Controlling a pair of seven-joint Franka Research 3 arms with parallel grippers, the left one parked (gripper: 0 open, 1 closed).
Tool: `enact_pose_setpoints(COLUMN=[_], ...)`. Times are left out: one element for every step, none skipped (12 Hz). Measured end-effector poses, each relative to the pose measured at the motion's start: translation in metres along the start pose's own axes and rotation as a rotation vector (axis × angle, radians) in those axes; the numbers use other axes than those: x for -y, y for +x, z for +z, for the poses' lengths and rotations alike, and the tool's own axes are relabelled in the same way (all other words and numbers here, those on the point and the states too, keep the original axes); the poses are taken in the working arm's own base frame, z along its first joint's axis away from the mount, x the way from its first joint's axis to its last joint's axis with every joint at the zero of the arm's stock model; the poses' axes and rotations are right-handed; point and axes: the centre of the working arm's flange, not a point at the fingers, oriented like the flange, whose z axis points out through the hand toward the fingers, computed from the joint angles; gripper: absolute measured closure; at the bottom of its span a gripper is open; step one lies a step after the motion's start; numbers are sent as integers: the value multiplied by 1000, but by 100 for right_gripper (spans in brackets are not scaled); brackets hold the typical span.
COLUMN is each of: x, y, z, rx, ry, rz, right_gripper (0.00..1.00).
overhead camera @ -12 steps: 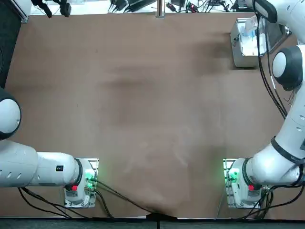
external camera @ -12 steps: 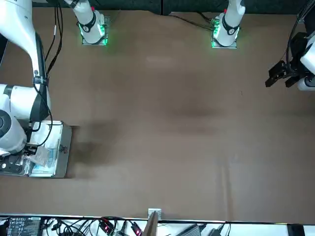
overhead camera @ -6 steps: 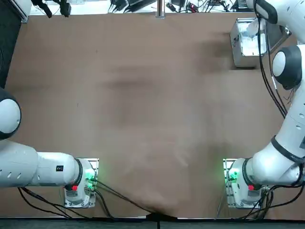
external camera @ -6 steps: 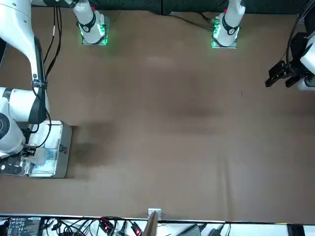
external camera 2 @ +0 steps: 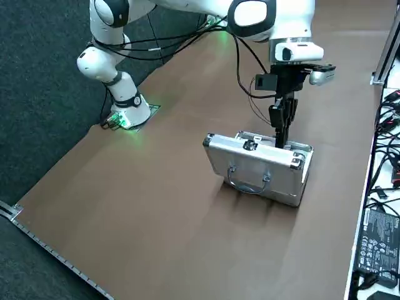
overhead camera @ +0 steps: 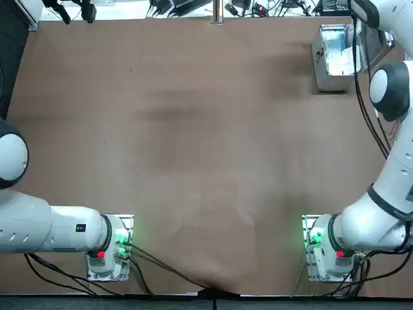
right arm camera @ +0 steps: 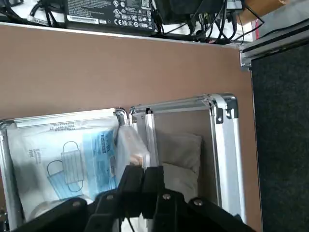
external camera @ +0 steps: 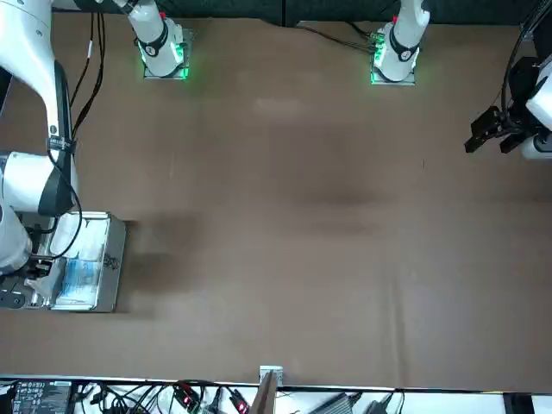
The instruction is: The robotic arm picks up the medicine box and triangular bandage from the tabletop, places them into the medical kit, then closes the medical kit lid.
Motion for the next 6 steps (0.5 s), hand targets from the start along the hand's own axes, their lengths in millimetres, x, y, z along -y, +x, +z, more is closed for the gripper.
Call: enact_pose_setpoints(x=[-1,0,3,5,11,14], y=[0,-1,-2,-2,-3,-3], z=[2,5,9,14,25,29], rx=[4,10,16,23,37,43], ry=[-1,-1,-1,-2,-3,-3], rz=[1,-1,-4,-8,-16,-19], right_gripper=[99,99,99,99,99,99])
